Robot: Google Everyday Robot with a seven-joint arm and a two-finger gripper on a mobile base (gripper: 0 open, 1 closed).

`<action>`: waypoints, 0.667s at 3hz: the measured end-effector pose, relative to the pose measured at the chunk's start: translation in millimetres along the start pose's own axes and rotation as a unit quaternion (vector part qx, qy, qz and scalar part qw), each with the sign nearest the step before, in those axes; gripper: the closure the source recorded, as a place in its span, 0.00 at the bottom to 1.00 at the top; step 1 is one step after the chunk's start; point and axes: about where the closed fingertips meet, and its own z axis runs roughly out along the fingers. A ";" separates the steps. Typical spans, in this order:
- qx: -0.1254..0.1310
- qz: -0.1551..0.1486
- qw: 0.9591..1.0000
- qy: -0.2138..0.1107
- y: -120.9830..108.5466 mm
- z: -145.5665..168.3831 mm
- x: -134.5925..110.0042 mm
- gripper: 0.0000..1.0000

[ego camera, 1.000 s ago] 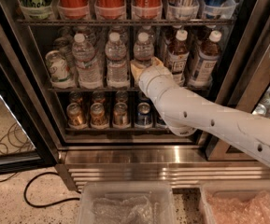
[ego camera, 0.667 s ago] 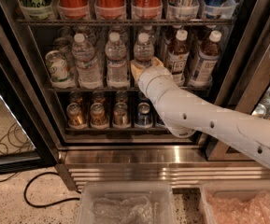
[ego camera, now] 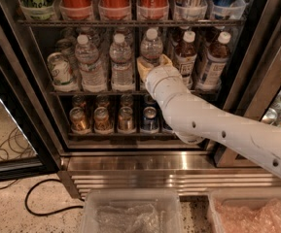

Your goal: Pick water bottle from middle shelf of fridge

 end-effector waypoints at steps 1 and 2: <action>0.003 -0.010 1.000 -0.016 -1.9 -8.5 -12.9 1.00; 0.004 -0.022 0.999 -0.030 -1.0 -22.0 -24.1 1.00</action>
Offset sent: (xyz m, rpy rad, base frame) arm -0.0377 -0.0089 0.0361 -0.0492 -0.1098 -0.0062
